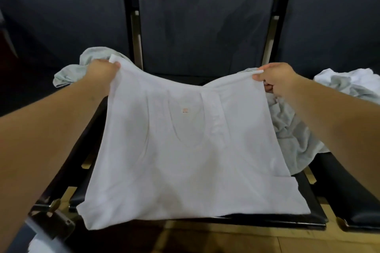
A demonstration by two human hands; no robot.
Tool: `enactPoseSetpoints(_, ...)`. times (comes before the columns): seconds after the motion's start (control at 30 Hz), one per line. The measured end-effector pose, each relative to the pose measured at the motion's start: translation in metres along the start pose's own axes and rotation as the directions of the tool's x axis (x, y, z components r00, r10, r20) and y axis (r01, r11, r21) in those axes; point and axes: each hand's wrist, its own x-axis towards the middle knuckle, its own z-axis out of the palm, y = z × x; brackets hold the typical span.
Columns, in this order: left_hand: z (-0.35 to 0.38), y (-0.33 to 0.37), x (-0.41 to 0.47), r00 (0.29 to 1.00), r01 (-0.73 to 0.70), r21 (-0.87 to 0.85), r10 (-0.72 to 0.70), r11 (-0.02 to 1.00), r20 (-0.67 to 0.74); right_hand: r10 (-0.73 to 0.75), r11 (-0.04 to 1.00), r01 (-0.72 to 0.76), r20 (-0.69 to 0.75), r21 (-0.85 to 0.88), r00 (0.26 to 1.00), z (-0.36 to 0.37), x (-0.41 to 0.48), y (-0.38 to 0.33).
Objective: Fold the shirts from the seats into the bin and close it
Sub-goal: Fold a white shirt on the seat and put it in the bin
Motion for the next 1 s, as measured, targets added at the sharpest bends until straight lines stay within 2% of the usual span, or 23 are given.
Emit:
enactPoseSetpoints(0.1, -0.01, 0.017, -0.005, 0.999, 0.01, -0.081, -0.014, 0.997, -0.049, -0.079, 0.993, 0.08, -0.023, 0.083, 0.997, -0.004, -0.005, -0.021)
enactPoseSetpoints(0.23, -0.026, 0.026, -0.013, 0.997, -0.022, -0.146, 0.01, 0.989, -0.083, -0.171, 0.984, 0.172, -0.046, 0.041, 0.984, -0.007, -0.018, -0.037)
enactPoseSetpoints(0.43, -0.054, 0.007, -0.055, 0.993, -0.107, -0.135, 0.097, 0.985, -0.074, -0.193, 0.981, 0.19, 0.07, 0.046, 0.979, -0.019, -0.057, -0.018)
enactPoseSetpoints(0.5, -0.069, -0.007, -0.074, 0.997, -0.081, -0.181, 0.08, 0.98, -0.016, -0.186, 0.982, 0.181, 0.119, 0.054, 0.975, -0.025, -0.072, -0.005)
enactPoseSetpoints(0.63, -0.099, -0.039, -0.114, 0.975, 0.078, -0.364, 0.004, 0.928, 0.221, -0.12, 0.99, 0.096, 0.265, 0.101, 0.957, -0.037, -0.108, 0.028)
enactPoseSetpoints(0.67, -0.105, -0.047, -0.123, 0.961, 0.132, -0.385, -0.023, 0.914, 0.275, -0.095, 0.995, 0.08, 0.306, 0.062, 0.947, -0.04, -0.117, 0.039)
enactPoseSetpoints(0.73, -0.114, -0.06, -0.14, 0.927, 0.242, -0.365, -0.103, 0.899, 0.361, -0.061, 0.983, 0.117, 0.352, -0.141, 0.934, -0.046, -0.131, 0.059)
enactPoseSetpoints(0.83, -0.119, -0.071, -0.166, 0.88, 0.363, -0.308, -0.214, 0.88, 0.424, -0.051, 0.874, 0.214, 0.354, -0.437, 0.934, -0.047, -0.147, 0.078)
enactPoseSetpoints(0.93, -0.113, -0.08, -0.189, 0.872, 0.419, -0.31, -0.283, 0.854, 0.399, -0.109, 0.815, 0.271, 0.324, -0.512, 0.94, -0.046, -0.16, 0.084)
enactPoseSetpoints(1.0, -0.11, -0.088, -0.194, 0.888, 0.405, -0.292, -0.297, 0.866, 0.351, -0.153, 0.775, 0.32, 0.33, -0.544, 0.932, -0.043, -0.163, 0.085)
